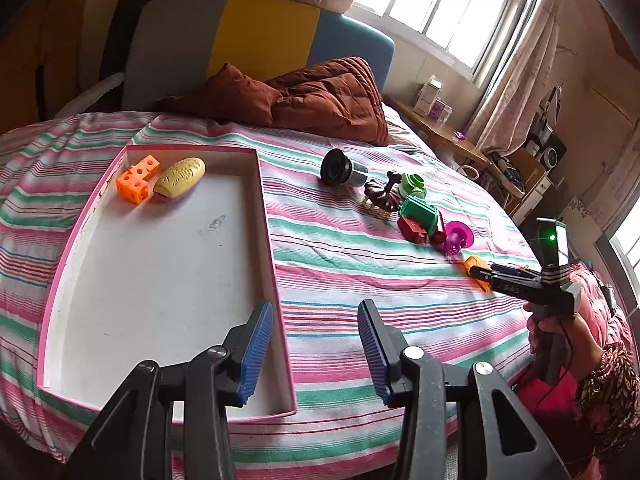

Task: Organize rigid objects
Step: 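Move the right tool to the yellow-orange curved piece and grasp it, then lift the curved piece with the right tool while the left tool grasps the magenta cup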

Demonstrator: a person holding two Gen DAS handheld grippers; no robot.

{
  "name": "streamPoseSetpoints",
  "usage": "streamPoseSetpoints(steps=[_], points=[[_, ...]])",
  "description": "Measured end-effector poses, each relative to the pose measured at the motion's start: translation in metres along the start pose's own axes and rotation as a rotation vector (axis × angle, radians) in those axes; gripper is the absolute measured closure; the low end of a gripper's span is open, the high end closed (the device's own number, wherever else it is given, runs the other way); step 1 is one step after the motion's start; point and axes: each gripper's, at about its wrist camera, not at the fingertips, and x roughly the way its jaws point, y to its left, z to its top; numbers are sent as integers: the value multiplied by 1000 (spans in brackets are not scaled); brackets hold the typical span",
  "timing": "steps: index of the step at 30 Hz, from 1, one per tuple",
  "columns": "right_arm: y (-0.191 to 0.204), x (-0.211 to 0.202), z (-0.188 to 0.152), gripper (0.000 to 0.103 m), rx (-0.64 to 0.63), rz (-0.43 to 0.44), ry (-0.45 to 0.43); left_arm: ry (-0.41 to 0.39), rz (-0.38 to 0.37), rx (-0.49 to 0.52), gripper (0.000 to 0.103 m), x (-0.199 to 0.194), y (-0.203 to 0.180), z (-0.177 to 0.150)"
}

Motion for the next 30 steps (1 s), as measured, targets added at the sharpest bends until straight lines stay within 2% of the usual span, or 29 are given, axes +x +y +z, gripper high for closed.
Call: streamPoseSetpoints(steps=[2,4,11,19,23,30], points=[[1,3,-2,69,3,12,25,8,-3,10,58,3,-5,1],[0,5,-3,75,33,44,47,14,-8,19,58,5,-11,2],[-14,0,-2,76,143,56,68,48,-26,105,58,21,-48,8],[-43,1,-4,76,261,-49,105,67,-87,196,58,51,-106,23],[-54,0,-5,76,311,-57,116,95,-104,246,58,83,-140,31],[-69,4,-5,76,393,-12,138,138,-145,337,58,148,-190,36]])
